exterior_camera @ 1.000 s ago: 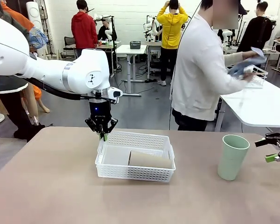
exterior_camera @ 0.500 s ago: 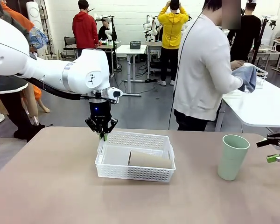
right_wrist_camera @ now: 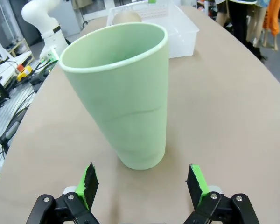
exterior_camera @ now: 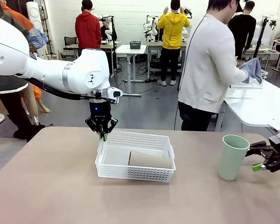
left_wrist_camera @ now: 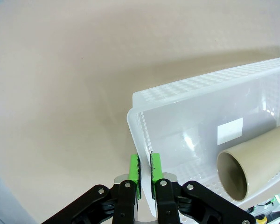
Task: Clean and organize the cups into the basket.
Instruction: Pick up the Reusable plastic cup from the right side of the table and stack it inside the Organizing basket in the center of the table.
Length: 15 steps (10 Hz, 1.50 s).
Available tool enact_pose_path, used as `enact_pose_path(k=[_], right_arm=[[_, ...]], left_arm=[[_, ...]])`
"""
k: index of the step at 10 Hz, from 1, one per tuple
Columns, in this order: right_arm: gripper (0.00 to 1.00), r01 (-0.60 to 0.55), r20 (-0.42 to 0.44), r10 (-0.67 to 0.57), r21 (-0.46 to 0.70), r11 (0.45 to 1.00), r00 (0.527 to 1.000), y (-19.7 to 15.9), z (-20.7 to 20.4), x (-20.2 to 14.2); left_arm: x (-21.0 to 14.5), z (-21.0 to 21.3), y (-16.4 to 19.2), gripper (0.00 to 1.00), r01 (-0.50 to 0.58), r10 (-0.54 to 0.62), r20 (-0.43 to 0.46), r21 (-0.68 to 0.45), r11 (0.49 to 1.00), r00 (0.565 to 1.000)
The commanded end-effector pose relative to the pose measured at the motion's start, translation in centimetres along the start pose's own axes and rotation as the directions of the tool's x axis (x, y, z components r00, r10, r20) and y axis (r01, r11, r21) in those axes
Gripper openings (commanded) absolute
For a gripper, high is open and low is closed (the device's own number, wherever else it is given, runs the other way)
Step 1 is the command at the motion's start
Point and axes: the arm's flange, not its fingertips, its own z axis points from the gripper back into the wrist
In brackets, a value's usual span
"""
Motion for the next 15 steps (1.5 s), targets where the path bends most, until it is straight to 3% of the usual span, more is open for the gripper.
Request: enact_pose_path(k=[1, 4, 9, 15], right_arm=[[1.00, -0.078, -0.012, 0.079, 0.054, 0.995, 0.997, -0.6, 0.2, 0.3], [1.00, -0.139, 0.022, 0.138, 0.086, 0.987, 0.990, -1.9, -1.3, -0.1], [1.00, -0.108, 0.081, 0.094, 0.194, 0.975, 0.992, -3.4, -4.5, -0.9], [1.00, -0.146, 0.062, 0.135, 0.242, 0.959, 0.989, -3.6, -7.4, 0.7]], left_arm=[[-0.1, 0.1, 0.0, 0.00, -0.002, 0.002, 0.002, -0.001, 1.000, 1.000], [-0.1, 0.1, 0.0, 0.00, -0.002, 0.002, 0.002, -0.001, 1.000, 1.000], [-0.1, 0.1, 0.0, 0.00, -0.002, 0.002, 0.002, -0.001, 1.000, 1.000], [-0.1, 0.1, 0.0, 0.00, -0.002, 0.002, 0.002, -0.001, 1.000, 1.000]])
